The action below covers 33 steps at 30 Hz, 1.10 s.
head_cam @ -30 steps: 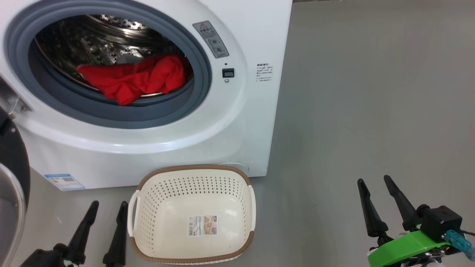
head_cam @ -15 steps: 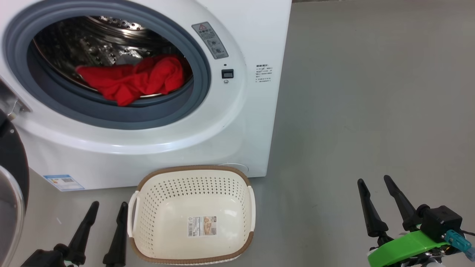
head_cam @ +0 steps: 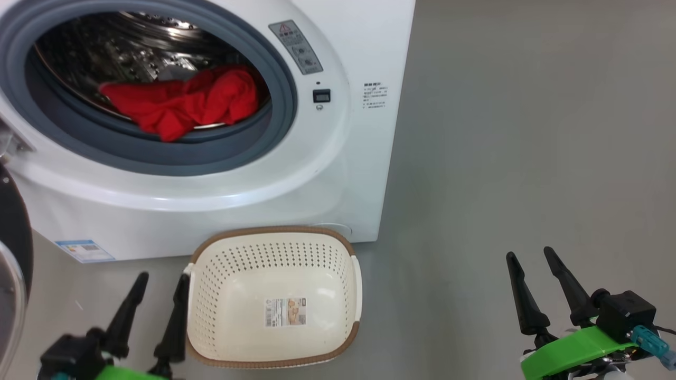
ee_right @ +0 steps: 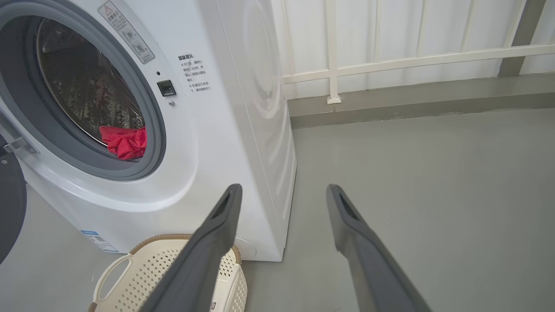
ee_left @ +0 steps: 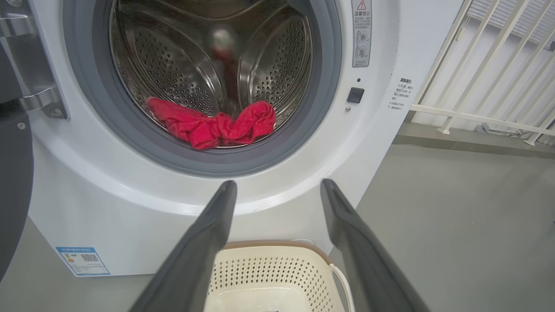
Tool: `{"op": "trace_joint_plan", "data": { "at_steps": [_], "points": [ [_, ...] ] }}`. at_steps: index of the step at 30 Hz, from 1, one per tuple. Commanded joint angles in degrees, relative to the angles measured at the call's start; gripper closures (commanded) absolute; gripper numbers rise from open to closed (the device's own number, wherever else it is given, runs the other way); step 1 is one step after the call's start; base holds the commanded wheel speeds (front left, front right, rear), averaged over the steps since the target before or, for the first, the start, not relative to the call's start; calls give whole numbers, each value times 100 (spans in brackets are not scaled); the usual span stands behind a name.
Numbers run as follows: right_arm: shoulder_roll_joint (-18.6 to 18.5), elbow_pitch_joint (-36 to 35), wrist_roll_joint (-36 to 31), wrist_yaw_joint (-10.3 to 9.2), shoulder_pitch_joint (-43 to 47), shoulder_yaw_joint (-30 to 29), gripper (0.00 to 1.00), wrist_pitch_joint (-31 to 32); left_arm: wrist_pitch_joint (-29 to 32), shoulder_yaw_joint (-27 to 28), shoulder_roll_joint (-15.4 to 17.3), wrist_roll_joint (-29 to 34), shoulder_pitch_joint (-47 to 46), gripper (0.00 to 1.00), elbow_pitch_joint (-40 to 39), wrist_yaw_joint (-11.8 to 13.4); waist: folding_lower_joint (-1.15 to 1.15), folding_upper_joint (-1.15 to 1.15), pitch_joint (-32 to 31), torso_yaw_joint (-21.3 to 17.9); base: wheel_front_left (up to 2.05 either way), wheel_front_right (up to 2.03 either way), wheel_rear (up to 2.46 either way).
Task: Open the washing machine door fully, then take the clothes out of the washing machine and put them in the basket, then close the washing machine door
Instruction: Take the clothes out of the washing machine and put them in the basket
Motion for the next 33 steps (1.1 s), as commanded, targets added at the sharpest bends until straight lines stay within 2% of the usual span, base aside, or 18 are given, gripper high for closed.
{"op": "trace_joint_plan", "data": {
  "at_steps": [1, 10, 18, 33],
  "points": [
    [-32, -160, -44, 28, -181, 131, 0, -52, -29, 181, 139, 25, -276, 0, -87, -33, 0, 0, 86, -24, 0, 0, 0],
    [73, -229, -100, 28, -448, 150, 0, -52, -29, -113, 328, 136, -1678, 0, 690, -33, 0, 0, 667, -168, 0, 0, 0],
    [176, -284, -127, 28, -688, 176, 0, -52, -29, -466, 654, 47, -3214, 0, 1777, -33, 0, 0, 1221, -355, 0, 0, 0],
    [212, -447, 33, 28, -1121, 221, 0, -52, 293, -1559, 1062, -351, -5863, 0, 3886, -33, 0, 0, 2170, -519, 0, 0, 0]
  ]
}}
